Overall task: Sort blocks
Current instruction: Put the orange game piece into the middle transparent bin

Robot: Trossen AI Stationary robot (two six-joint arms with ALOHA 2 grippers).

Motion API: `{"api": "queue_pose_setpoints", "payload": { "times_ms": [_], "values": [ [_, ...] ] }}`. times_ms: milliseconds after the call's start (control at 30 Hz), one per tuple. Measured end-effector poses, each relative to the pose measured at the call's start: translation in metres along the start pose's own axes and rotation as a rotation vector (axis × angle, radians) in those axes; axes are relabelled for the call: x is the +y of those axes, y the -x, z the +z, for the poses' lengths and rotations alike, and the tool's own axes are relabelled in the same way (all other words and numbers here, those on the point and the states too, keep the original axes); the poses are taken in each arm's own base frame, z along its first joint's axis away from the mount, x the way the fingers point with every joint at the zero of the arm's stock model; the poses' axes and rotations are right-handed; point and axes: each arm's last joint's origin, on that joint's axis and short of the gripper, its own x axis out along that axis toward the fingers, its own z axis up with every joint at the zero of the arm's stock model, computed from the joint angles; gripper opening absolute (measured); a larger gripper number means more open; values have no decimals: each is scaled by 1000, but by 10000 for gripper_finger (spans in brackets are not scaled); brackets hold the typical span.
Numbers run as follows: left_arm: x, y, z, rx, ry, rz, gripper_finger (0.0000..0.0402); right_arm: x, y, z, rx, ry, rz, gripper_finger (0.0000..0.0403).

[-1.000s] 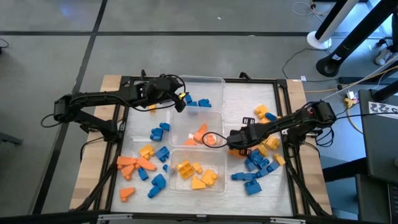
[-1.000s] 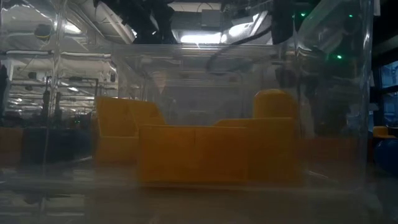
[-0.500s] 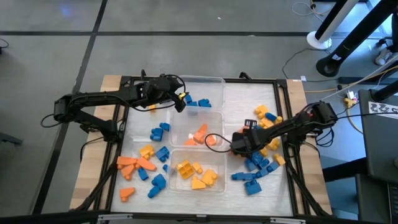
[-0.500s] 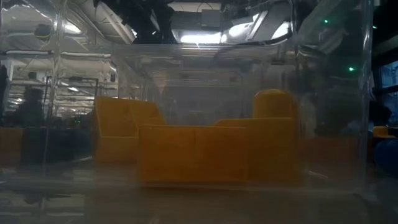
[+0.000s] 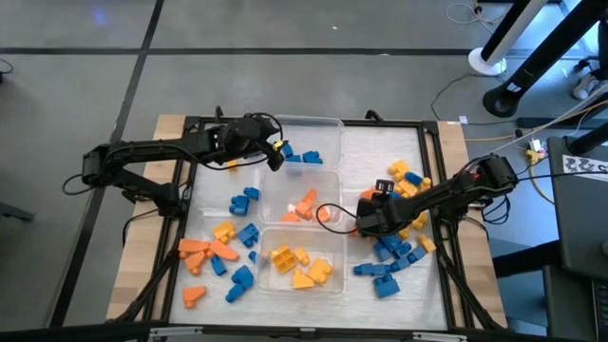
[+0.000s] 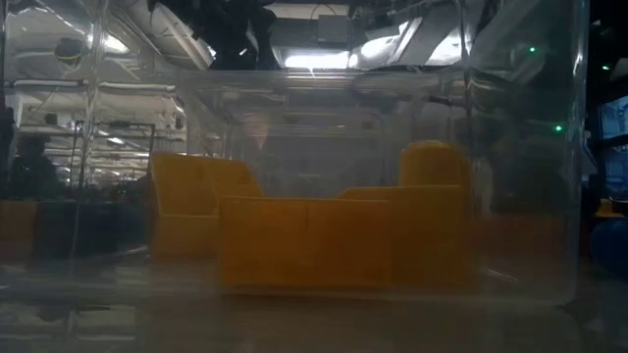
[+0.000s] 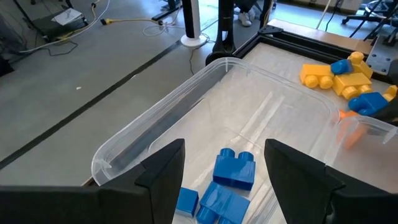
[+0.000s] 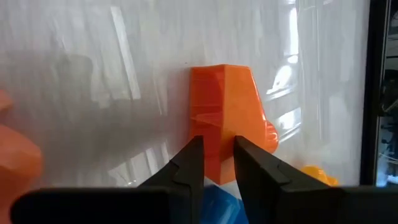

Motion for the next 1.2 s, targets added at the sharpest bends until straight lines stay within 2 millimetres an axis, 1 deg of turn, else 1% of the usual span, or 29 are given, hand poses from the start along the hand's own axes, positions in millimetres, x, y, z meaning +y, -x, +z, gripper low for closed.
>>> {"api": "queue_pose_setpoints", "payload": {
  "times_ms": [133,333,400,533,567,700,767,1000,1200],
  "values": [
    [0,0,0,0,3,0,210,0,-3,-4,-5,2,-24,85],
    [0,0,0,0,4,0,210,0,-4,-4,-13,1,-48,82],
    [0,0,0,0,4,0,210,0,-4,-4,-14,1,-50,69],
    [0,0,0,0,4,0,210,0,-5,-4,-18,0,-52,17],
    [0,0,0,0,5,0,210,0,-5,-4,-21,-2,-53,10],
    [0,0,0,0,4,0,210,0,-5,-4,-25,-55,-53,15],
    [0,0,0,0,5,0,210,-1,-4,-4,-30,-89,-46,9],
    [0,0,0,0,4,0,210,-8,14,5,-57,-153,45,4],
    [0,0,0,0,5,0,210,-23,41,11,-26,-148,127,8]
  ]
}}
